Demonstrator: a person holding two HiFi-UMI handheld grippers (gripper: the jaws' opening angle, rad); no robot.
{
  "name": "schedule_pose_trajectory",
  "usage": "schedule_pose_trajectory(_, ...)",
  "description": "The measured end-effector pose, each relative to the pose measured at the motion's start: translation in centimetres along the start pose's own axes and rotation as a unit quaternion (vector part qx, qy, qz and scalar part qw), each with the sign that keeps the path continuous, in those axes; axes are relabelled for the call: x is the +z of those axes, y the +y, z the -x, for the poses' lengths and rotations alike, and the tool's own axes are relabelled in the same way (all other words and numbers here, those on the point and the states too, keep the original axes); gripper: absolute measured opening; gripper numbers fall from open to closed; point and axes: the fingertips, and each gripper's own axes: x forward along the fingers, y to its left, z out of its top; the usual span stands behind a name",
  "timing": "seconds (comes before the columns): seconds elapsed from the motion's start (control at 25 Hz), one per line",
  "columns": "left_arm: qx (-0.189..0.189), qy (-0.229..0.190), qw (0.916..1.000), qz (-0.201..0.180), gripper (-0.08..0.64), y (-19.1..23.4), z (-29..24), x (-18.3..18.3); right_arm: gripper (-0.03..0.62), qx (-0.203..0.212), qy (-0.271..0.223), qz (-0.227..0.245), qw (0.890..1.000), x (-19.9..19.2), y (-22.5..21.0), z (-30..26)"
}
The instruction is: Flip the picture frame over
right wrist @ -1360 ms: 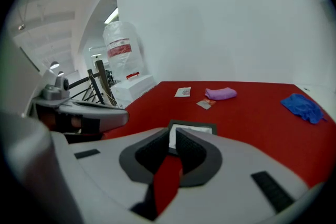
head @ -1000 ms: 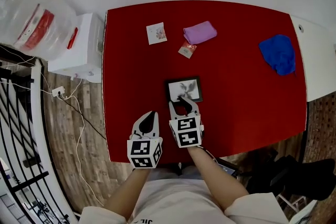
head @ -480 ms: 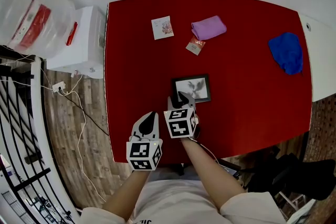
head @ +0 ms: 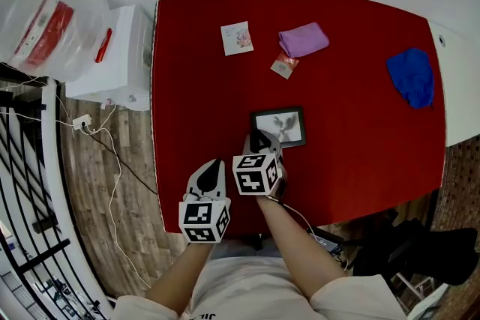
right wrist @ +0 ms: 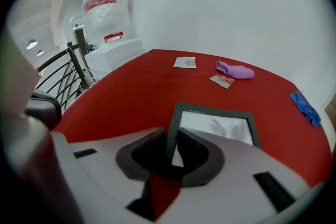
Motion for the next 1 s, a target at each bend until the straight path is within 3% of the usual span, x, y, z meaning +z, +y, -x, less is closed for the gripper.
schedule_pose_trajectory(1.0, 0.004, 0.005, 1.0000, 0.004, 0.006, -0.2, 0.1, -0.8, 0.063, 0.034, -0.030, -0.034, 0.998, 1.5, -0.1, 1.4)
